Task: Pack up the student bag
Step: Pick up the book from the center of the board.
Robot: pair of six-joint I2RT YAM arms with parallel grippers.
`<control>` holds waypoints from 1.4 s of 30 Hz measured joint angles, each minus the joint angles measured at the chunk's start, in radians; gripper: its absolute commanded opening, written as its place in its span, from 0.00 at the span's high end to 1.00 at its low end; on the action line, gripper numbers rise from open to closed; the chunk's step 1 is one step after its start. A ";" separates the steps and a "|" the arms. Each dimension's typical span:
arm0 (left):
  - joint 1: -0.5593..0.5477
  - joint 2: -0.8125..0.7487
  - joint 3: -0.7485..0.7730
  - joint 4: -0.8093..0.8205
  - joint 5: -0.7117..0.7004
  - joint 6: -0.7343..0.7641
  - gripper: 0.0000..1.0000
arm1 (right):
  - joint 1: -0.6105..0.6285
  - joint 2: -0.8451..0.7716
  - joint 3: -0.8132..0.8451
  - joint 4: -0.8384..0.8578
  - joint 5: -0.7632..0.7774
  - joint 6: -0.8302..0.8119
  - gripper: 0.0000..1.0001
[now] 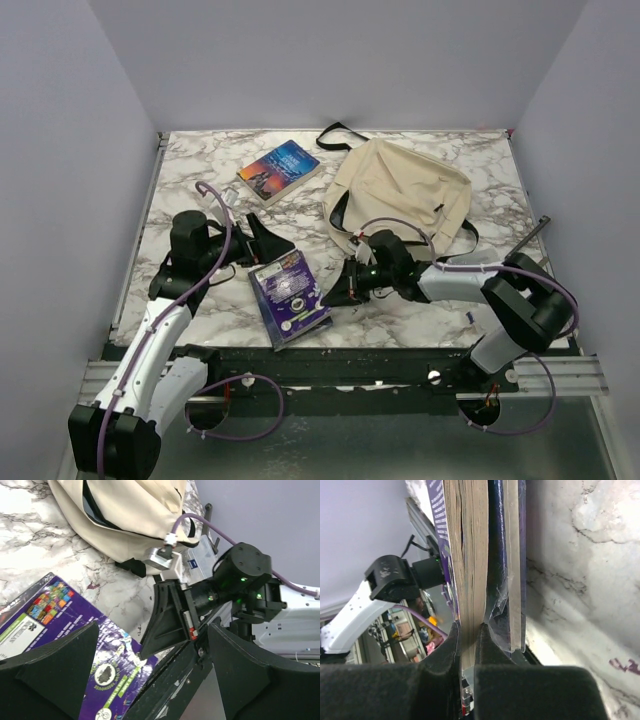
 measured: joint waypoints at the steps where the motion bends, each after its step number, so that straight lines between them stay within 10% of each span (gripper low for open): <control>1: 0.000 0.000 0.003 -0.001 -0.008 -0.005 0.08 | -0.002 -0.016 0.000 -0.009 0.001 0.007 0.99; 29: 0.000 -0.085 -0.418 0.092 -0.212 -0.486 0.05 | -0.072 -0.133 -0.056 0.037 0.033 0.172 0.99; 42: -0.027 0.079 -0.444 0.385 -0.080 -0.541 0.27 | -0.073 -0.105 -0.082 0.154 0.011 0.235 0.99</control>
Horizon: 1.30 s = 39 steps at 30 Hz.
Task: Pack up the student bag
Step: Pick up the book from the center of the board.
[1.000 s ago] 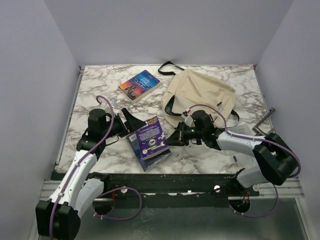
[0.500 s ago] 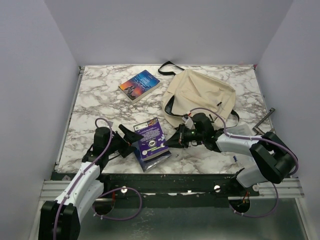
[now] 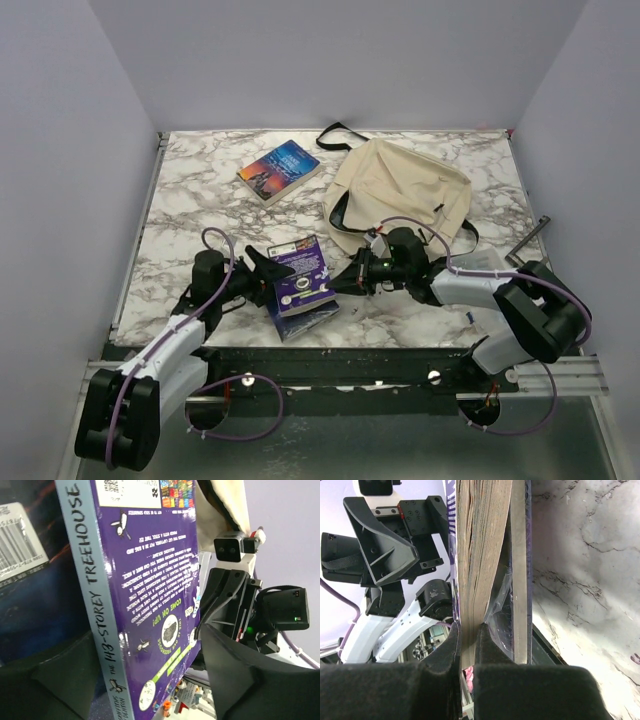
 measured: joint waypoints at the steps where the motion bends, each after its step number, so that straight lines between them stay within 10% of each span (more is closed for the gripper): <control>1: -0.001 -0.001 0.000 0.010 0.004 0.000 0.31 | 0.000 0.000 -0.002 0.008 -0.002 0.003 0.99; 3: -0.002 -0.005 0.000 0.029 0.008 0.000 0.43 | -0.001 0.002 -0.008 0.027 -0.003 0.010 0.98; 9: -0.002 -0.089 0.000 0.063 0.014 0.006 0.72 | -0.006 0.011 -0.016 0.033 -0.012 -0.027 0.50; 16: -0.005 -0.113 0.025 0.071 0.051 0.096 0.99 | -0.006 -0.047 0.056 -0.235 0.027 -0.273 0.34; 31: -0.042 0.137 0.319 0.061 0.419 0.396 1.00 | -0.023 -0.252 0.407 -0.847 0.304 -0.752 0.22; 39: -0.278 0.191 0.640 -0.393 0.339 0.790 1.00 | -0.027 -0.295 0.697 -1.072 0.492 -0.980 0.08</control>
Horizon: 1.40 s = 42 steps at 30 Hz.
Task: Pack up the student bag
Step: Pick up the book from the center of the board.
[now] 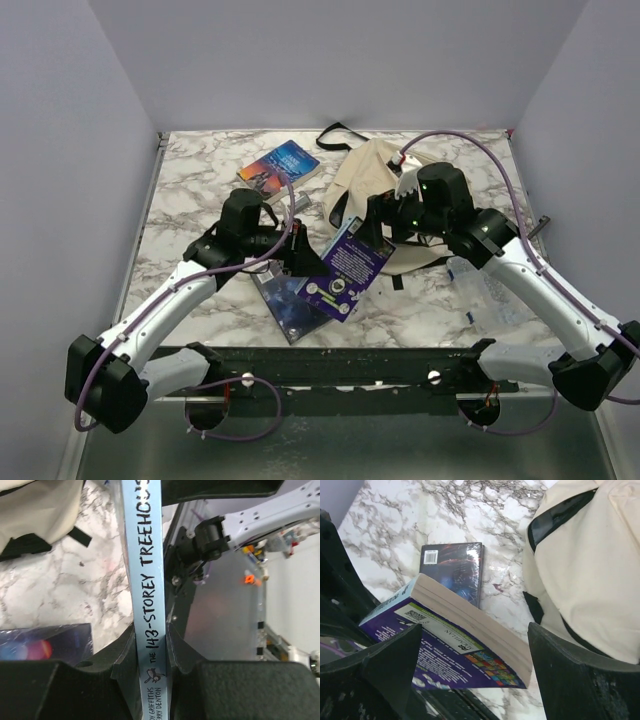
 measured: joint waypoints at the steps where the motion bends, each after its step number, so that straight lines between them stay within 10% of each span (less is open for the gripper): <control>1: -0.024 0.006 0.027 -0.048 -0.021 0.040 1.00 | -0.002 -0.002 0.015 -0.023 -0.003 -0.021 0.08; 14: -0.060 0.039 0.099 -0.305 -0.013 0.283 1.00 | -0.001 -0.061 -0.022 -0.003 -0.313 -0.095 0.04; 21: -0.114 0.047 0.104 -0.410 0.021 0.324 1.00 | -0.024 -0.055 -0.108 0.018 -0.540 -0.138 0.23; 32: -0.182 0.007 0.100 -0.459 0.098 0.374 1.00 | -0.016 -0.110 -0.308 0.172 -0.731 -0.050 0.12; 42: -0.189 0.007 0.116 -0.447 0.111 0.382 1.00 | -0.016 -0.135 -0.450 0.342 -0.874 0.074 0.32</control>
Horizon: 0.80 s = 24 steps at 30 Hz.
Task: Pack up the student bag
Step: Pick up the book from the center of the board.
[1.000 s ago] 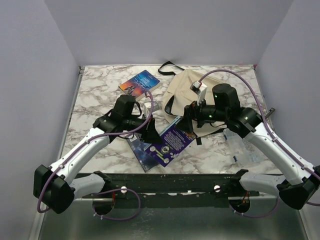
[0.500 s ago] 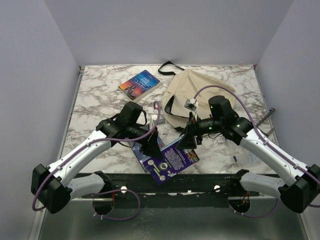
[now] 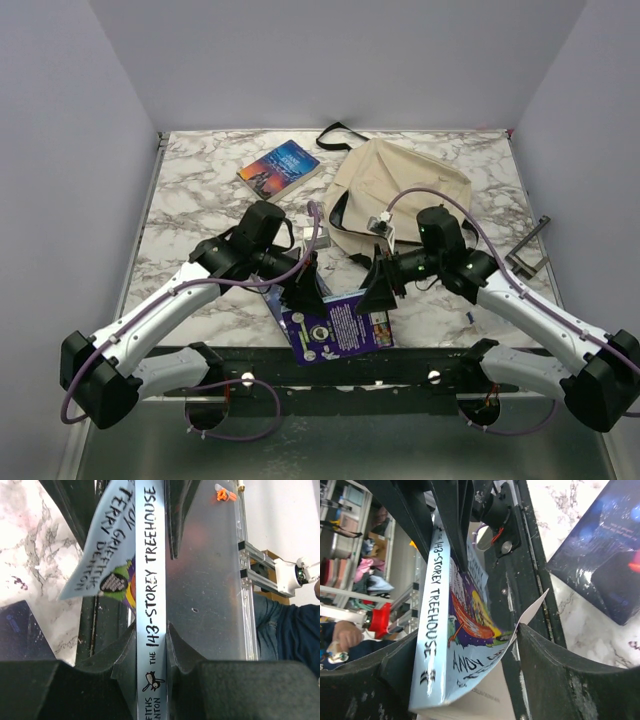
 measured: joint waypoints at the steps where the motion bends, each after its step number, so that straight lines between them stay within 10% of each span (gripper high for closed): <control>1: 0.000 0.000 0.005 0.004 -0.001 0.001 1.00 | 0.000 -0.003 -0.012 0.010 -0.008 0.014 0.34; 6: 0.002 -0.009 0.020 0.021 -0.011 -0.005 1.00 | 0.000 -0.015 -0.052 0.113 -0.051 0.097 0.40; 12: 0.007 -0.012 0.039 0.029 -0.017 -0.016 1.00 | 0.001 -0.014 -0.042 0.153 -0.044 0.121 0.07; 24: 0.016 0.045 0.064 0.010 -0.130 0.002 1.00 | 0.006 -0.009 0.402 -0.279 0.465 -0.030 0.00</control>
